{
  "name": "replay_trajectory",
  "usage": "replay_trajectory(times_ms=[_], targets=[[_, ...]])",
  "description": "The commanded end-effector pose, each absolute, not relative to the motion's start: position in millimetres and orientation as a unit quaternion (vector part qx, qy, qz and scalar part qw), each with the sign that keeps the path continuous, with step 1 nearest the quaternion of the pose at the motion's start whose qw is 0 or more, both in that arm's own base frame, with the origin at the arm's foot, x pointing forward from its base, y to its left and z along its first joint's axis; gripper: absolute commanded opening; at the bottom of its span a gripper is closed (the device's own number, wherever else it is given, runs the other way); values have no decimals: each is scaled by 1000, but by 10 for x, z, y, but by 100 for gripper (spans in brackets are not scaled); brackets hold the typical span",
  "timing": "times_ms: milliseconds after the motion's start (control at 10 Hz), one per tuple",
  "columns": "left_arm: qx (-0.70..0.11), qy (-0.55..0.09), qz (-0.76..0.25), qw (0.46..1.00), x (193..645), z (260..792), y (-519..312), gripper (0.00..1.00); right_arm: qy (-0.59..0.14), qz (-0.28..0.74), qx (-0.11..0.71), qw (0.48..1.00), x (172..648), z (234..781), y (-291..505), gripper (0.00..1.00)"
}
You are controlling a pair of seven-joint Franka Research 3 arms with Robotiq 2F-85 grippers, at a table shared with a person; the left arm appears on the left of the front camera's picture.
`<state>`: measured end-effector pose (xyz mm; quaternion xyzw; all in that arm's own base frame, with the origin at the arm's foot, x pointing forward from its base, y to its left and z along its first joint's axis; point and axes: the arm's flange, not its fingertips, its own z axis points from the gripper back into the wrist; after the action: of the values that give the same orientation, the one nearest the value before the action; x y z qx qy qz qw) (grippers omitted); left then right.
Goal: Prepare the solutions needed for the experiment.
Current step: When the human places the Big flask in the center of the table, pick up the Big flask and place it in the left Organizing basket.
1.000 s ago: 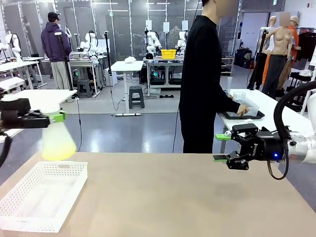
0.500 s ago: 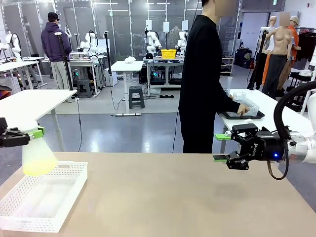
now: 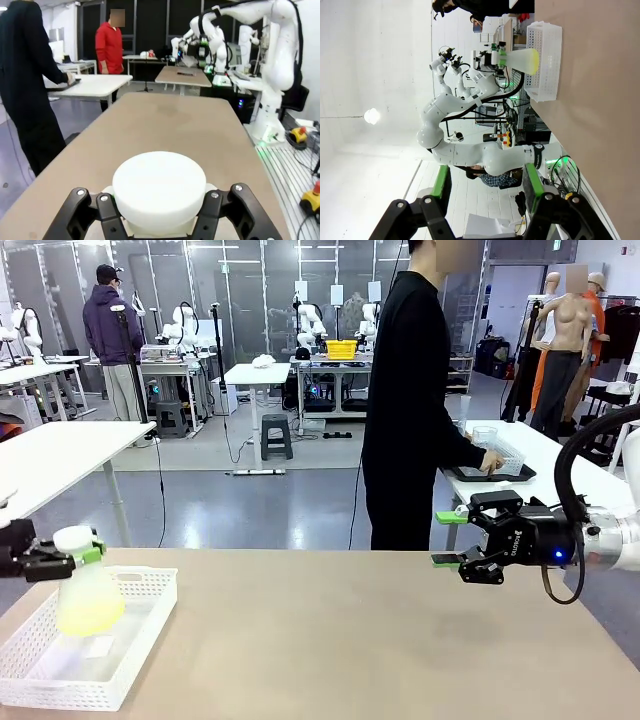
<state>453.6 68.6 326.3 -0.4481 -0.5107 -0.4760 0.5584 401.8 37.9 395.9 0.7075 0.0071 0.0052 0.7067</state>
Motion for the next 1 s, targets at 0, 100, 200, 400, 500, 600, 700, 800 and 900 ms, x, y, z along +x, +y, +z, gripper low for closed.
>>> replay_trajectory(times_ms=[0, 100, 200, 400, 500, 600, 700, 800, 900], targets=[[-437, -498, -507, 551, 4613, 3130, 697, 2, 4, 10, 708, 706, 4013, 3958, 382, 73], [-429, -502, -517, 545, 4620, 3059, 688, 2, 4, 10, 708, 706, 4013, 3958, 382, 73], [-436, -509, -520, 530, 4675, 2967, 703, 2, 4, 10, 708, 706, 4013, 3958, 382, 73], [-433, -509, -519, 533, 4655, 2853, 740, 2, 4, 10, 708, 706, 4013, 3958, 382, 73], [-439, -506, -520, 530, 4677, 2783, 724, 2, 4, 10, 708, 706, 4013, 3958, 382, 73], [-433, -503, -526, 533, 4701, 2730, 733, 2, 4, 10, 708, 706, 4013, 3958, 382, 73], [-436, -503, -527, 529, 4702, 2715, 723, 2, 4, 10, 708, 706, 4013, 3958, 382, 73], [-437, -500, -529, 528, 4698, 2695, 738, 2, 4, 10, 708, 706, 4013, 3958, 382, 73], [-461, -482, -528, 526, 4675, 2665, 721, 37, 4, 10, 708, 706, 4013, 3958, 382, 73]])
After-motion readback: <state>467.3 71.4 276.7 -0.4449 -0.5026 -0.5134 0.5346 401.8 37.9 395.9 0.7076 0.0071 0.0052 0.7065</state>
